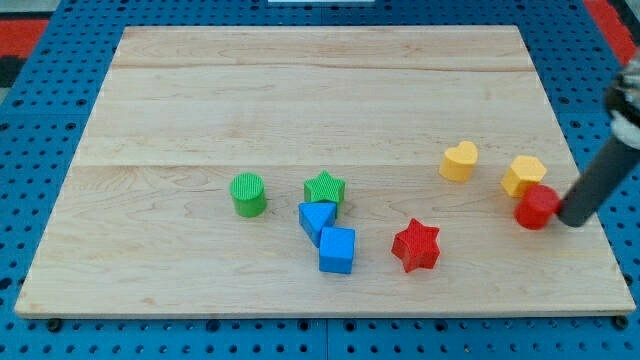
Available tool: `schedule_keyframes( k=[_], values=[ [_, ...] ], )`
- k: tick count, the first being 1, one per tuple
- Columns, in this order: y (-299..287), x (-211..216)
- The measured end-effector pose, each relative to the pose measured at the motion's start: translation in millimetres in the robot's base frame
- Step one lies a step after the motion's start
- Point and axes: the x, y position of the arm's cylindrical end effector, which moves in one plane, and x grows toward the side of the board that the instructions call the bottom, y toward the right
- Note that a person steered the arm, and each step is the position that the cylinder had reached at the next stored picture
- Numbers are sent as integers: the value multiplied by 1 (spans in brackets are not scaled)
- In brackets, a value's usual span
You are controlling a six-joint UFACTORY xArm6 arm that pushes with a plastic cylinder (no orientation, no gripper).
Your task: Slide the red star to the blue cube
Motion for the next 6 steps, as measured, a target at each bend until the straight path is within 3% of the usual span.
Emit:
schedule_keyframes(
  k=[1,2,4,6],
  values=[
    [-64,-6],
    [-80,-3],
    [-1,44],
    [-110,48]
  ],
)
